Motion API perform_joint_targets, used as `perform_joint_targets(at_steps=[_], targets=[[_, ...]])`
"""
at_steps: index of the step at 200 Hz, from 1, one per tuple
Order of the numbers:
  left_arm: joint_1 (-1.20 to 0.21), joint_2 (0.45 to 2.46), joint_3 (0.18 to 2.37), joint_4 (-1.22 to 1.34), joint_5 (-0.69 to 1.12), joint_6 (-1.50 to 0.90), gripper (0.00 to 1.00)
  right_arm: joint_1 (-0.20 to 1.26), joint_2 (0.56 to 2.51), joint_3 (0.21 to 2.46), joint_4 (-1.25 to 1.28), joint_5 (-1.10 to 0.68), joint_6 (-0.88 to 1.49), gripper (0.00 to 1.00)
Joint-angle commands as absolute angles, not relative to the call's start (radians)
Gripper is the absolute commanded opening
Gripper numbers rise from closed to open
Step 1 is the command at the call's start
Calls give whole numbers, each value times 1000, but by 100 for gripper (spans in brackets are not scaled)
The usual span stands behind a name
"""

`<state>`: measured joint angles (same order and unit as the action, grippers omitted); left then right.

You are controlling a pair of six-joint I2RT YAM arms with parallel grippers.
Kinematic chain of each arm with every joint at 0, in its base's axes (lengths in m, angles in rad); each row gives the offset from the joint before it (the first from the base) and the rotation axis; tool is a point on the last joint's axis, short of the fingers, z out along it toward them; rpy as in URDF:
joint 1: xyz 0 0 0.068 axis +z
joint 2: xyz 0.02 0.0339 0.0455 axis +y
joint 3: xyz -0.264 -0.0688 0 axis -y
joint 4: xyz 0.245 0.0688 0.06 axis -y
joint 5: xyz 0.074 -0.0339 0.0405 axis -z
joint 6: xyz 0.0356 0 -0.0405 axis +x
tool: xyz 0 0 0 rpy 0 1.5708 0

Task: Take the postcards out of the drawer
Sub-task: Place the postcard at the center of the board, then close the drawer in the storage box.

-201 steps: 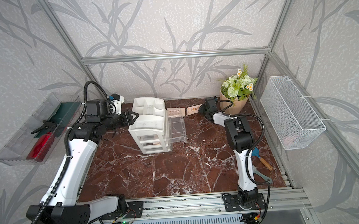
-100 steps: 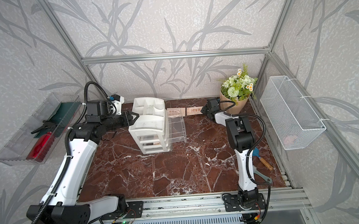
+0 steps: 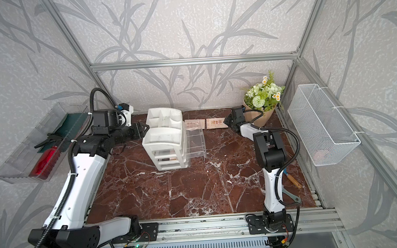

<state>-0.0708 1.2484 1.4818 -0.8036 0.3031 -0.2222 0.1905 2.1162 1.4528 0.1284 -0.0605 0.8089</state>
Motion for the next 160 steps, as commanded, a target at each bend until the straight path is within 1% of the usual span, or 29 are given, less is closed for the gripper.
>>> perform_joint_targets(at_steps=[1,50,74,92,126,160], targets=[[-67,1264,1541,-881,194,-177,42,191,2044,1421,144,-115,772,45],[-66,1338,1583,-914,145,-162,39,216,2066,1495,38,-312,697,42],[-66,1385,1602,-897,114,-177,37,239,2064,1510,-14,-358,652,42],[-67,1421,1617,-875,144,-190,35,257,2053,1502,-41,-379,646,41],[-68,1478,1647,-859,152,-210,32,279,2028,1447,-29,-412,646,41],[-69,1526,1666,-856,171,-215,26,294,2012,1397,7,-444,648,41]])
